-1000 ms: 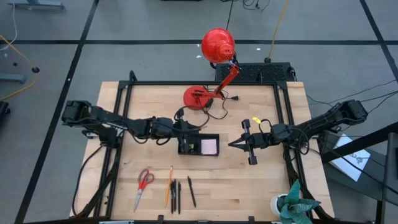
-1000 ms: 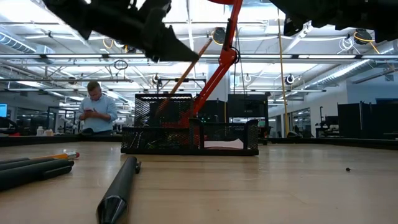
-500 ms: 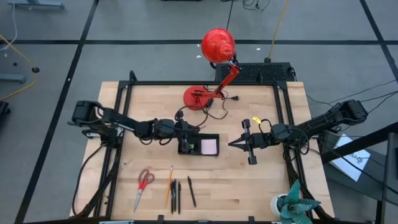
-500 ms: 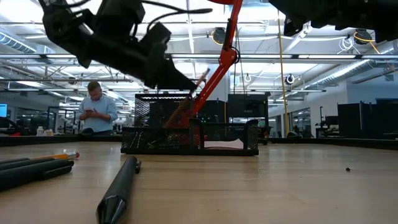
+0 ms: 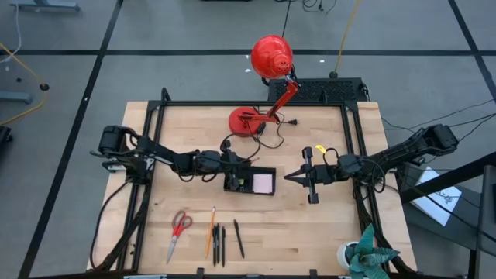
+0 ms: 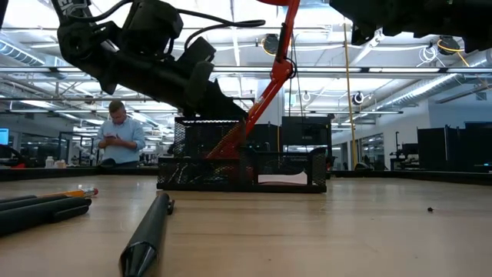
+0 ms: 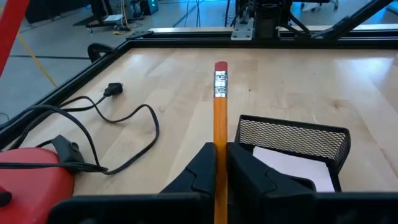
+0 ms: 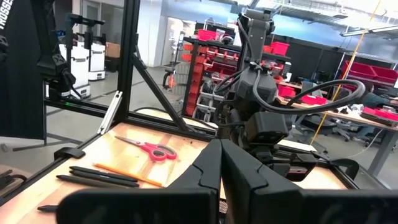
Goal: Pick and place office supplies into organizer
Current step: Put the orange pencil into the black mesh desk organizer
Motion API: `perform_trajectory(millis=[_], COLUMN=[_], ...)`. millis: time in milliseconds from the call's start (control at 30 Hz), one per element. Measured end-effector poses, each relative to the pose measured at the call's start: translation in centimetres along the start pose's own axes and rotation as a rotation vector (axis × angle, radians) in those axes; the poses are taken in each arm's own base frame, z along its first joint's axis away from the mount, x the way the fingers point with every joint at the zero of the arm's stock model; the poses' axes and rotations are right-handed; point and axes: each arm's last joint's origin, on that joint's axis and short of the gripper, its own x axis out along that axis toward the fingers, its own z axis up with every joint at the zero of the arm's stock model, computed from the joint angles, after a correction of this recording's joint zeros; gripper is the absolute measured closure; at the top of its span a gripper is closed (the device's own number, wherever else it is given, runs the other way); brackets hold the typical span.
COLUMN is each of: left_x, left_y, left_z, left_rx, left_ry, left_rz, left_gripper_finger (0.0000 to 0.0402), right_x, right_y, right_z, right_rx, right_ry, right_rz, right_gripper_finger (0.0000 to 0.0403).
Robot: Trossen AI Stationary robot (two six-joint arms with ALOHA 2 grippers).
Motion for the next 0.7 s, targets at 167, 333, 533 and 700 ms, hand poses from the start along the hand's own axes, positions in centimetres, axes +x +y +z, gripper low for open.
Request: perform_trajectory(millis=[167, 333, 533, 700], left_x=[0.0, -0.4, -2.4, -6.3], left_y=[-0.1, -0.4, -1.3, -4.0], left_z=[0.0, 0.4, 3.0, 6.7], left_rx=[0.01, 0.05, 0.089, 0.031], left_ry=[0.001, -0.008, -0.066, 0.011], left_rz=[-0.003, -0.014, -0.042, -0.071], left_gripper_finger=[0.0326, 0.0272, 0.0238, 0.0236], right_x=[0.0, 0.0, 0.0, 0.0], right_y=[0.0, 0.0, 0.0, 0.0], right_z=[0.0, 0.0, 0.0, 0.0], right_rx=[0.0, 0.009, 0.011, 0.011], right_ry=[0.0, 0.0, 0.0, 0.0], right_rz=[0.0, 0.001, 0.001, 0.001], right_gripper_finger=[0.0399, 0.0399, 0.0399, 0.0399])
